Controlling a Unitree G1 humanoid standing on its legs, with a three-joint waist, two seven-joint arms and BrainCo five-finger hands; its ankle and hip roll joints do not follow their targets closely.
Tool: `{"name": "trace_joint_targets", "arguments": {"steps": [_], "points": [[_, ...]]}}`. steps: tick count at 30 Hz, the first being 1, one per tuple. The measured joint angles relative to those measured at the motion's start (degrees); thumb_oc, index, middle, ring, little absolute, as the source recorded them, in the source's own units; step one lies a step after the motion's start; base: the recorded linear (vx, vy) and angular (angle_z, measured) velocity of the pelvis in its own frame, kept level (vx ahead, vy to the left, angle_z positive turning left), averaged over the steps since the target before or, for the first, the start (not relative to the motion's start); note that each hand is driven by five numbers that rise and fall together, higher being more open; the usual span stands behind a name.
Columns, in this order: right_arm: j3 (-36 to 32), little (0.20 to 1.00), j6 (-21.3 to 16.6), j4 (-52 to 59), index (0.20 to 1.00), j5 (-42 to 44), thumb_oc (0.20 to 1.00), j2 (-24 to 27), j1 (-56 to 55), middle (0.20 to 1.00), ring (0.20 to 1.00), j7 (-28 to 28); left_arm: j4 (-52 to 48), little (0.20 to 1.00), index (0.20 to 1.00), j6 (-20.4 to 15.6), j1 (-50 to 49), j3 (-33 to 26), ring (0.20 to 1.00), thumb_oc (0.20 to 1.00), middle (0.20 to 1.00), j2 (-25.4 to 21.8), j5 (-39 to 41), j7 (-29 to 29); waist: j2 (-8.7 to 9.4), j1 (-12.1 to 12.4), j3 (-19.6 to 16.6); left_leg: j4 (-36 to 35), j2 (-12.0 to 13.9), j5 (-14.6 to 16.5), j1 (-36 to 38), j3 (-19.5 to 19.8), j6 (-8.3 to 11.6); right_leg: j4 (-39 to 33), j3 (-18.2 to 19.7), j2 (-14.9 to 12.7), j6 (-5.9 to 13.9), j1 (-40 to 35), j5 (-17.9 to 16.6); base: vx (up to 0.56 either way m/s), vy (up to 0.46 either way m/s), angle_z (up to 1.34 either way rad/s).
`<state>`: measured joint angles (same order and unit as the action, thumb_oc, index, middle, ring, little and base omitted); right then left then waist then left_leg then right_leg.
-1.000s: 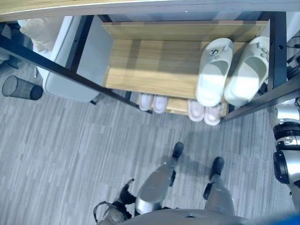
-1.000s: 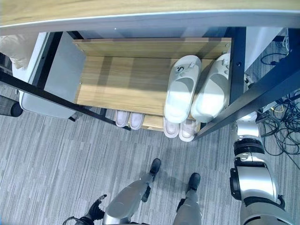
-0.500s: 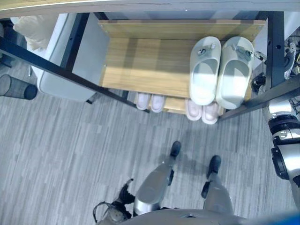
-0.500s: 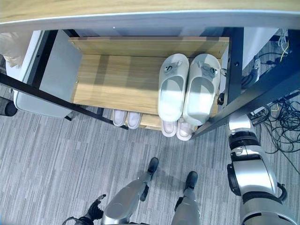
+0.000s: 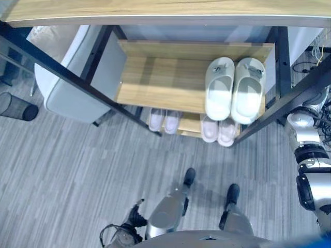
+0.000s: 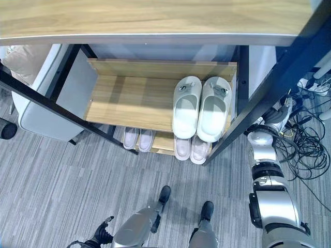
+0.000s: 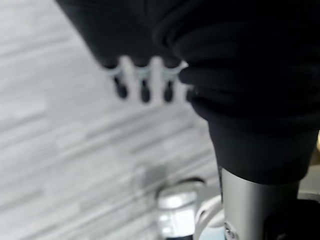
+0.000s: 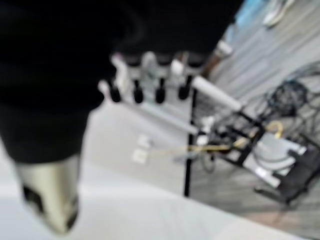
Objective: Arrange the slippers neatly on the shoe rack.
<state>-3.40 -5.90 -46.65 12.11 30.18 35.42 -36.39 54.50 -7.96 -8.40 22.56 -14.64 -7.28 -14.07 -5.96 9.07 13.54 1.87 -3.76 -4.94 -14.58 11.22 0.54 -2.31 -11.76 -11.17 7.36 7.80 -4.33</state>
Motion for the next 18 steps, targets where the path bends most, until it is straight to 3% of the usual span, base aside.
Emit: {"name": "trace_joint_targets", "arguments": {"steps": [4,8,12,16,18], "points": [[0.4,1.000,0.5,6.3,1.000,-1.8,1.000,-9.7,-15.6,1.000,1.000,2.0,2.2,1.000,1.000,0.3,-1.8,-3.5,1.000,1.000,1.000,0.1,0.0,1.0,2.20,-1.8,-4.7,-2.8,0.6,0.2,4.0,0.1,0.52,-1.3,-0.3,0.4,-0.39,-3.3,0.4,0.08,-0.035,0.00],[-1.7,1.000,0.8,-0.9,1.000,-2.0,1.000,-11.9,-24.7,1.000,1.000,5.1,5.3,1.000,1.000,0.3,-3.7,-6.0,1.000,1.000,1.000,-0.2,0.0,2.6,4.45,-2.2,-8.8,-5.9,0.9,-0.2,8.0,0.0,0.83,-2.9,-0.3,0.6,-0.24,-6.6,0.5,0.06,-0.038,-0.01],[-1.2,1.000,0.6,-3.2,1.000,-2.1,1.000,-16.7,-38.3,1.000,1.000,10.5,9.3,1.000,1.000,1.1,-4.7,-13.7,1.000,1.000,1.000,-0.2,1.8,3.0,7.70,-2.8,-12.5,-7.1,1.5,0.5,12.2,0.0,0.78,-2.9,-0.8,1.0,-0.45,-10.4,2.1,0.03,-0.036,0.00],[0.2,1.000,1.1,-5.6,1.000,-0.5,1.000,-17.9,-39.0,1.000,1.000,13.9,9.7,1.000,1.000,0.9,-4.1,-11.8,1.000,1.000,1.000,-0.3,2.3,4.3,7.39,-3.4,-13.9,-7.4,1.7,0.8,12.7,-0.8,0.74,-2.9,0.0,1.1,-0.54,-10.6,2.0,-0.03,-0.052,-0.13],[10.6,1.000,0.5,-12.8,1.000,-2.7,1.000,-15.7,-38.2,1.000,1.000,17.7,11.4,1.000,1.000,0.9,-2.7,-11.4,1.000,1.000,1.000,-0.9,2.2,5.3,7.84,-2.5,-14.9,-7.4,1.8,0.8,12.8,-0.4,0.79,-2.9,-0.5,1.2,-0.40,-11.0,1.9,-0.03,-0.052,0.13]]}}
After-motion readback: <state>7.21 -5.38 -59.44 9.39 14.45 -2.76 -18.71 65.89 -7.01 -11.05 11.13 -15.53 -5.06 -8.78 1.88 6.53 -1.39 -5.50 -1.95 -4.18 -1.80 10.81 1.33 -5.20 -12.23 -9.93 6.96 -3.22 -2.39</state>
